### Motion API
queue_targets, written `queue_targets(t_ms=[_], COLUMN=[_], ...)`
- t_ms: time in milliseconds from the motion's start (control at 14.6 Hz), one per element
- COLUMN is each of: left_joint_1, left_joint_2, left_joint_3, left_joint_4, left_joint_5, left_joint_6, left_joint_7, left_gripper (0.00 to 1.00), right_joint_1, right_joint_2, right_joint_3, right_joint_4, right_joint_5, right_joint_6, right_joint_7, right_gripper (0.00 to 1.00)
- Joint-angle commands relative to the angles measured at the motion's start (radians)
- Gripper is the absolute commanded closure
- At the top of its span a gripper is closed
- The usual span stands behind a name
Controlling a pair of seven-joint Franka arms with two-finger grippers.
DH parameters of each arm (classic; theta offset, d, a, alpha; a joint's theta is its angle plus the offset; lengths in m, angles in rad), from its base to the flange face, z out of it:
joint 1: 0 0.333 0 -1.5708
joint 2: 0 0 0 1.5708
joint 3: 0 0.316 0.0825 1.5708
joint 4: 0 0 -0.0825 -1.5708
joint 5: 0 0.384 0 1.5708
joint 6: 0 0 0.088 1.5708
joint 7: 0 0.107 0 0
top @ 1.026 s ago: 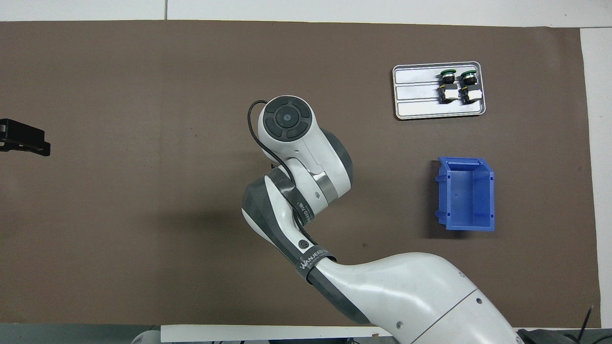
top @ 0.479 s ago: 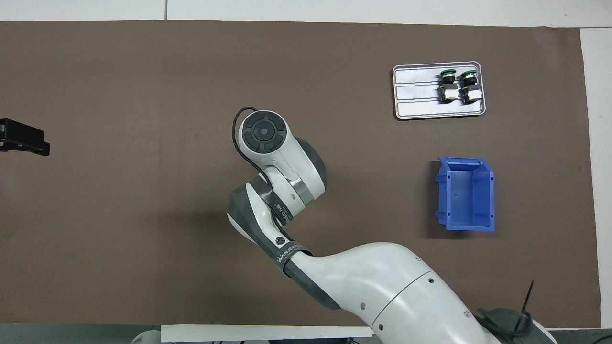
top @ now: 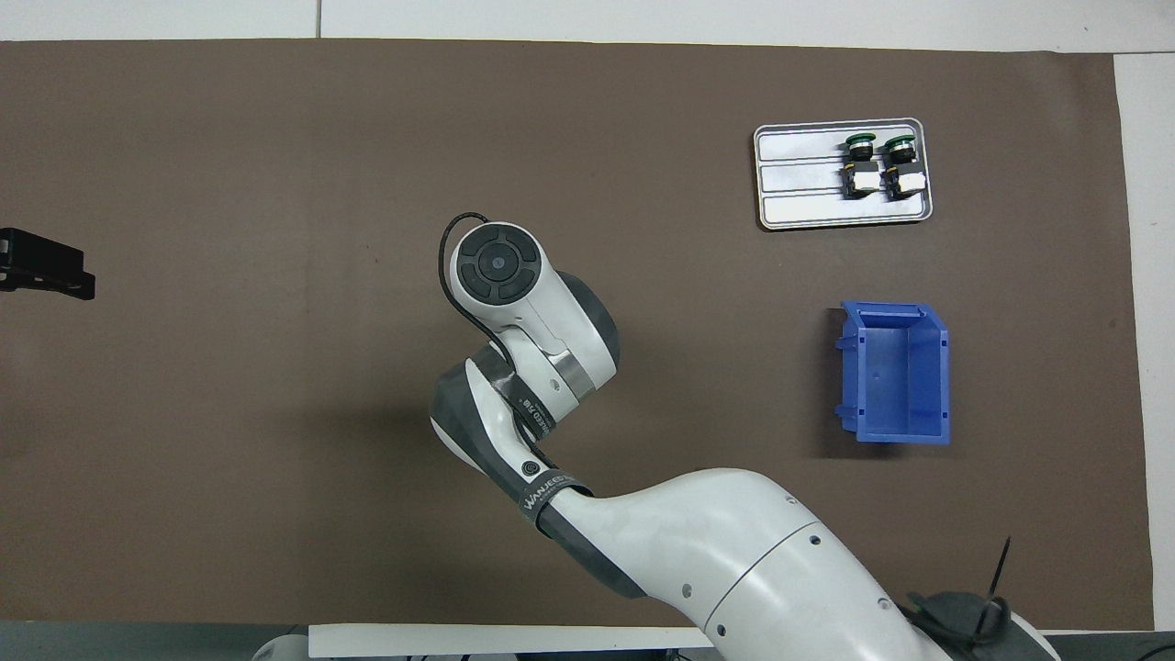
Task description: Place and press button with both arms
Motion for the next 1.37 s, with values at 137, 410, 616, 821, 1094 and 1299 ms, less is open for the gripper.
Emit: queue_targets(t_ms=[137, 410, 616, 821, 1094, 1299], left_joint_1=[-0.001, -0.001, -0.012, -0.015, -0.035, -0.073], left_joint_2=[-0.028, -0.028, -0.029, -0.045, -0.055, -0.043], left_joint_3=[0.004, 0.002, -0.001, -0.007, -0.008, -0.008], left_joint_4=[-0.029, -0.028, -0.031, -0.064, -0.092, -0.092], left_joint_5=[0.012, 0.012, 0.012, 0.012, 0.010, 0.003], left_joint_6=[0.005, 0.003, 0.007, 0.013, 0.065, 0.068], left_joint_7=[-0.013, -0.014, -0.011, -0.008, -0.096, -0.279], left_gripper=[0.00, 0.00, 0.00, 0.00, 0.00, 0.00], right_joint_1=[-0.058, -0.188, -0.293, -0.389, -0.503, -0.593], right_joint_2=[-0.117, -0.243, -0.333, -0.401, -0.496, -0.570], right_joint_3=[0.000, -0.001, -0.001, -0.001, -0.009, -0.012], right_joint_4=[0.013, -0.013, -0.046, -0.047, -0.046, -0.044], right_joint_5=[-0.002, -0.002, 0.000, 0.000, -0.002, -0.014], right_joint_6=[-0.123, -0.217, -0.303, -0.434, -0.586, -0.675], right_joint_7=[-0.170, -0.345, -0.549, -0.829, -1.126, -1.275], right_gripper=[0.01, 0.01, 0.01, 0.01, 0.01, 0.01])
